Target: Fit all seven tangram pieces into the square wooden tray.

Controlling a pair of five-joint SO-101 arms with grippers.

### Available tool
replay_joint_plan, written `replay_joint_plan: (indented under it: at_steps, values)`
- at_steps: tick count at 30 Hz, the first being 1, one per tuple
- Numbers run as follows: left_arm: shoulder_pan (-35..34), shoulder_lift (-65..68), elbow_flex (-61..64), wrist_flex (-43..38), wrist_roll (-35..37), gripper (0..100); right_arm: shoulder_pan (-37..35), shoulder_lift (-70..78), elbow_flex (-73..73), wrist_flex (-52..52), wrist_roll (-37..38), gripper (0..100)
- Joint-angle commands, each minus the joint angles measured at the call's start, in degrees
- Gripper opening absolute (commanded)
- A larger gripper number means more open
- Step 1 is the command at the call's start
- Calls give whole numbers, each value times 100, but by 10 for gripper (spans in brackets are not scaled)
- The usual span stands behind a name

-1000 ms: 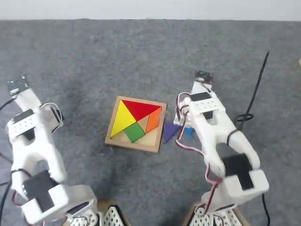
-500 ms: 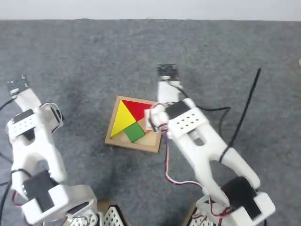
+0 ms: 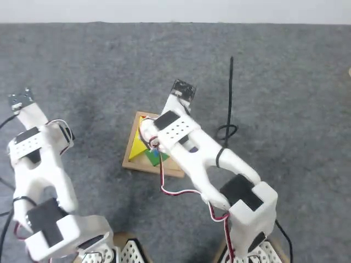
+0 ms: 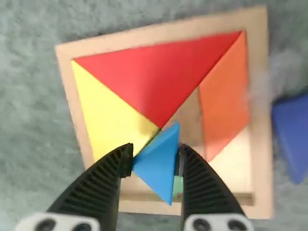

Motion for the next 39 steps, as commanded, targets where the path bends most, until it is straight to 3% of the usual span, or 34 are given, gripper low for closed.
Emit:
replay_joint_plan:
  at_steps: [1,11,22,31,39]
  values:
    - [0,-290,-48,-105,26,189,-57,-75,-316,-312,-695,69]
    - [-9,-290,-48,-167,26,189,-330,171,-352,-1182,-1881,28]
    - [-9,-290,154,-721,18,188,-655,-75,-316,-576,-1934,29]
    - [-185,-325,154,-712,26,188,-752,-242,-316,-356,-1934,279]
    - [-158,-316,163,-703,26,188,-743,-251,-413,-514,-1890,296]
